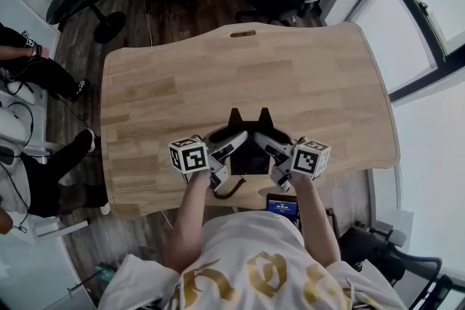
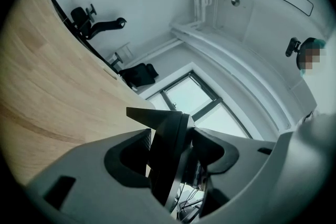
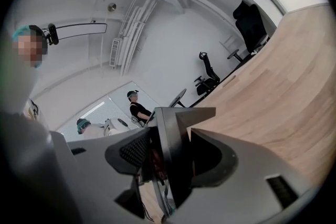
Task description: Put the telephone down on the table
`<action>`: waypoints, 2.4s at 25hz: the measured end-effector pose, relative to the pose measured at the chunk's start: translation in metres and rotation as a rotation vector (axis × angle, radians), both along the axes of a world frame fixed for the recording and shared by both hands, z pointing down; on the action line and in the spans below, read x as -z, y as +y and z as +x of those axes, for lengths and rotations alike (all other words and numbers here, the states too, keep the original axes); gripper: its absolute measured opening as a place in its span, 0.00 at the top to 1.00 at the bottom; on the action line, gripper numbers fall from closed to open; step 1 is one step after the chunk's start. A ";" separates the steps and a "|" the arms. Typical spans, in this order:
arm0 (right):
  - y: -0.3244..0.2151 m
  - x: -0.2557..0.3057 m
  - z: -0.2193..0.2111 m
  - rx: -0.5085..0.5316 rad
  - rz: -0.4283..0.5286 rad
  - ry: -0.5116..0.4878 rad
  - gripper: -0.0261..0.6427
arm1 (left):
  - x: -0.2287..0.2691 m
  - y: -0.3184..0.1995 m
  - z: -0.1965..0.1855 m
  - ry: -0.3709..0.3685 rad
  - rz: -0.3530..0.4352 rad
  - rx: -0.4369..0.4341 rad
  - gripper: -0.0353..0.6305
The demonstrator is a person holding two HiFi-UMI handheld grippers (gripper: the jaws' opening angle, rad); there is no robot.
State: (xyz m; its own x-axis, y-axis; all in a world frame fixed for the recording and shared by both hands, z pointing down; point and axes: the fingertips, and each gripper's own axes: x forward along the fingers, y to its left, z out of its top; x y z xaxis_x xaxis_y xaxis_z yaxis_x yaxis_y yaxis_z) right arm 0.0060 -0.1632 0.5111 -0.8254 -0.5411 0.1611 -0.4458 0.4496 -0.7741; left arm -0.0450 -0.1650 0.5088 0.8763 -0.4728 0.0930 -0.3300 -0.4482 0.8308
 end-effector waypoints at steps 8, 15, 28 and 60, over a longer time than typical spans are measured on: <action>-0.024 -0.026 0.003 0.017 -0.052 0.002 0.62 | -0.027 -0.024 0.003 0.003 -0.052 0.003 0.60; -0.042 -0.046 0.001 0.031 -0.093 -0.001 0.62 | -0.046 -0.041 0.001 0.002 -0.091 0.010 0.60; -0.061 -0.080 -0.004 0.051 -0.164 0.000 0.62 | -0.080 -0.060 -0.003 0.001 -0.159 0.018 0.60; -0.089 -0.136 0.001 0.047 -0.287 -0.023 0.62 | -0.134 -0.085 -0.002 0.007 -0.285 0.053 0.61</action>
